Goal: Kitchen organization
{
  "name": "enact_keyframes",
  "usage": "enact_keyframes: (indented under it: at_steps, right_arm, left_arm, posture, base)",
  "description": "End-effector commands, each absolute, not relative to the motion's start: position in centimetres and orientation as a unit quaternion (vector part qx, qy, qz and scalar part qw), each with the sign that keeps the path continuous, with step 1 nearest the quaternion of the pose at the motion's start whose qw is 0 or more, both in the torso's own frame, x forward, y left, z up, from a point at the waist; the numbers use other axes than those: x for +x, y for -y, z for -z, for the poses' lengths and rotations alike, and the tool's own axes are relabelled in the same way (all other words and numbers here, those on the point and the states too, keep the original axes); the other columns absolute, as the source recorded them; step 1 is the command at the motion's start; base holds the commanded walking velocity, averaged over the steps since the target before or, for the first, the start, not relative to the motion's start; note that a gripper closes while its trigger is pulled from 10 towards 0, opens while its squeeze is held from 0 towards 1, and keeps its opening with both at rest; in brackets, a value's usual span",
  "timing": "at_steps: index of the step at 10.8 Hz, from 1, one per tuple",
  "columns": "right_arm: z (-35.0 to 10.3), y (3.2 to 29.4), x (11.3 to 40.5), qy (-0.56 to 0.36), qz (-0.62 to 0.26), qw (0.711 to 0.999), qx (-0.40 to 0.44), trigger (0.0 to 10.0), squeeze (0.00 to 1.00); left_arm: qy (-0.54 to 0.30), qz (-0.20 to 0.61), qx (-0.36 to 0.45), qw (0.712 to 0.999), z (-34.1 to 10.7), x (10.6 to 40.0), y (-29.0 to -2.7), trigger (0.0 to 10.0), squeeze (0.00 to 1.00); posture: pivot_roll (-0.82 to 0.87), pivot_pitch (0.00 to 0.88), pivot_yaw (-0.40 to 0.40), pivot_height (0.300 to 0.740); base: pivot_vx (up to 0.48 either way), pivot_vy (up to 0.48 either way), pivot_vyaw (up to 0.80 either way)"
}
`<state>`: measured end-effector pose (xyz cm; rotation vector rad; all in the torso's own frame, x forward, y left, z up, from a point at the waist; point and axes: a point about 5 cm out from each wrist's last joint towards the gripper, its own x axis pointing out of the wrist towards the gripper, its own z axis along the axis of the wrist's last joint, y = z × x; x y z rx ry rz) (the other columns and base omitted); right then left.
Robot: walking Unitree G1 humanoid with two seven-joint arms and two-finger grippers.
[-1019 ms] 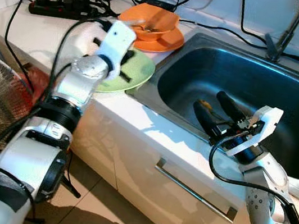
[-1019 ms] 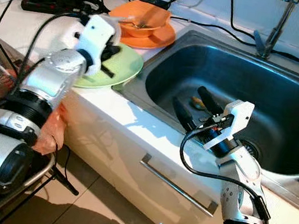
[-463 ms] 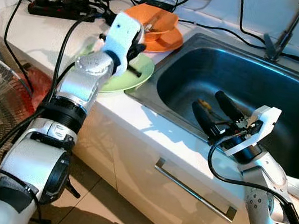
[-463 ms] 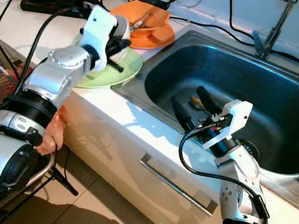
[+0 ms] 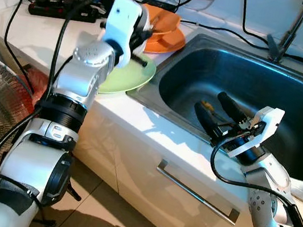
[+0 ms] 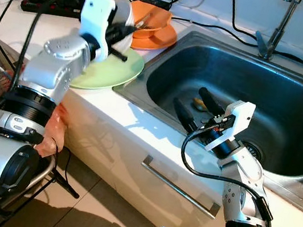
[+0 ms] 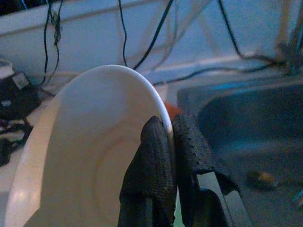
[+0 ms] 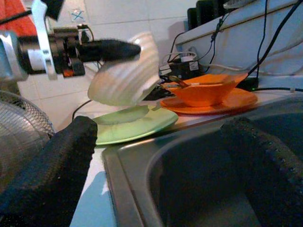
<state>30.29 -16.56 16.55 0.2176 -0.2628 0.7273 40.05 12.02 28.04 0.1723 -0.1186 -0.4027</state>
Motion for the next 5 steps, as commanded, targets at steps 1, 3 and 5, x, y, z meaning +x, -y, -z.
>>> enact_keyframes:
  at_steps: [1,3,5]
  right_arm:
    - [-14.8,16.1,30.0,0.104,-0.358,0.919,0.125,10.0,0.0]
    - [-14.8,15.9,30.0,0.105,-0.361,0.918,0.128,10.0,0.0]
    - [-14.8,15.9,30.1,0.106,-0.361,0.918,0.129,10.0,0.0]
  left_arm:
    - [0.098,0.213,0.07,0.97,-30.5,39.5,-11.5,10.0,0.0]
    - [0.123,0.247,0.032,0.961,-31.9,38.7,-10.1,10.0,0.0]
    - [0.165,0.271,0.018,0.948,-33.4,37.8,-9.5,10.0,0.0]
  posture:
    - [0.02,0.066,0.112,0.74]
    - [0.02,0.064,0.11,0.74]
    - [0.02,0.064,0.11,0.74]
  base:
    - [0.0,0.0,0.0]
    - [0.0,0.0,0.0]
    - [0.0,0.0,0.0]
